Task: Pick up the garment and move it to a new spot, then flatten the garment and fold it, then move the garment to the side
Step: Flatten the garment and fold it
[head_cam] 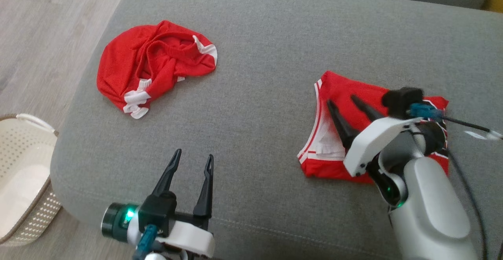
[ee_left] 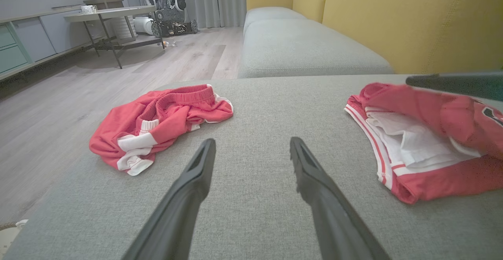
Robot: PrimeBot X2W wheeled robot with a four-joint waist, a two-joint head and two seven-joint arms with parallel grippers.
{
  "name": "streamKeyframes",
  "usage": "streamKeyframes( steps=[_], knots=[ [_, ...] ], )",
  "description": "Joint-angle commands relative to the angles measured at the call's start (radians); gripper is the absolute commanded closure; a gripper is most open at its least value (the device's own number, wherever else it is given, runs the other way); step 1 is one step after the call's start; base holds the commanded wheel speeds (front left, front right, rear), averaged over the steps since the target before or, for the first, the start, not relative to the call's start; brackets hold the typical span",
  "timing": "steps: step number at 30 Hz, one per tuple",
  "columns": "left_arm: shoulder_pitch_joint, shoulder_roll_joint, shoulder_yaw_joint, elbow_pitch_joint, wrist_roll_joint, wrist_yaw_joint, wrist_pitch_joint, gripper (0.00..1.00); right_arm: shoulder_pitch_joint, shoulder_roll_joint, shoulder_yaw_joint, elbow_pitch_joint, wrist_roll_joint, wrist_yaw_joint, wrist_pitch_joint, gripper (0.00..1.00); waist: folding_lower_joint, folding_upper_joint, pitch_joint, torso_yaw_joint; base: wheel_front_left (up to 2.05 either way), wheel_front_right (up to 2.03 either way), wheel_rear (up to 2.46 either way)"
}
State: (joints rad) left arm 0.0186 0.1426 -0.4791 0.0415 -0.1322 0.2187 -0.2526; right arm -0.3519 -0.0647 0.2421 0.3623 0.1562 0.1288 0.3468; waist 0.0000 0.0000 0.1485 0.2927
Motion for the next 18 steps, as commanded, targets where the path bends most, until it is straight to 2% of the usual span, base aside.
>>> streamKeyframes(
  steps=[1,4,8,10,16,18],
  knots=[
    [-0.031,-0.007,0.032,-0.024,0.012,-0.004,-0.009,0.00,-0.043,0.014,0.026,-0.072,0.052,0.002,-0.041,0.00,0.0000,0.0000,-0.008,-0.003,0.00,0.00,0.00],
    [-0.020,-0.009,0.045,-0.036,0.009,0.002,-0.009,0.00,-0.025,0.014,-0.013,-0.139,0.019,0.002,-0.107,0.00,0.0000,0.0000,-0.033,-0.019,0.00,0.00,0.00],
    [0.011,-0.013,0.077,-0.056,-0.004,0.019,-0.009,0.00,0.031,0.014,-0.116,-0.216,-0.098,0.002,-0.164,0.00,0.0000,0.0000,-0.066,-0.057,0.00,0.00,0.00],
    [0.021,-0.015,0.093,-0.066,-0.007,0.029,-0.009,0.00,0.067,0.014,-0.165,-0.234,-0.118,0.002,-0.196,0.00,0.0000,0.0000,-0.079,-0.074,0.00,0.00,0.00],
    [0.059,-0.017,0.132,-0.085,-0.025,0.033,-0.009,0.00,0.162,0.014,-0.242,-0.205,-0.164,0.002,-0.348,0.00,0.0000,0.0000,-0.128,-0.132,0.00,0.00,0.00],
    [0.076,-0.016,0.149,-0.094,-0.032,0.035,-0.009,0.00,0.197,0.014,-0.234,-0.167,-0.165,0.002,-0.399,0.00,0.0000,0.0000,-0.149,-0.150,0.00,0.00,0.00]
  ],
)
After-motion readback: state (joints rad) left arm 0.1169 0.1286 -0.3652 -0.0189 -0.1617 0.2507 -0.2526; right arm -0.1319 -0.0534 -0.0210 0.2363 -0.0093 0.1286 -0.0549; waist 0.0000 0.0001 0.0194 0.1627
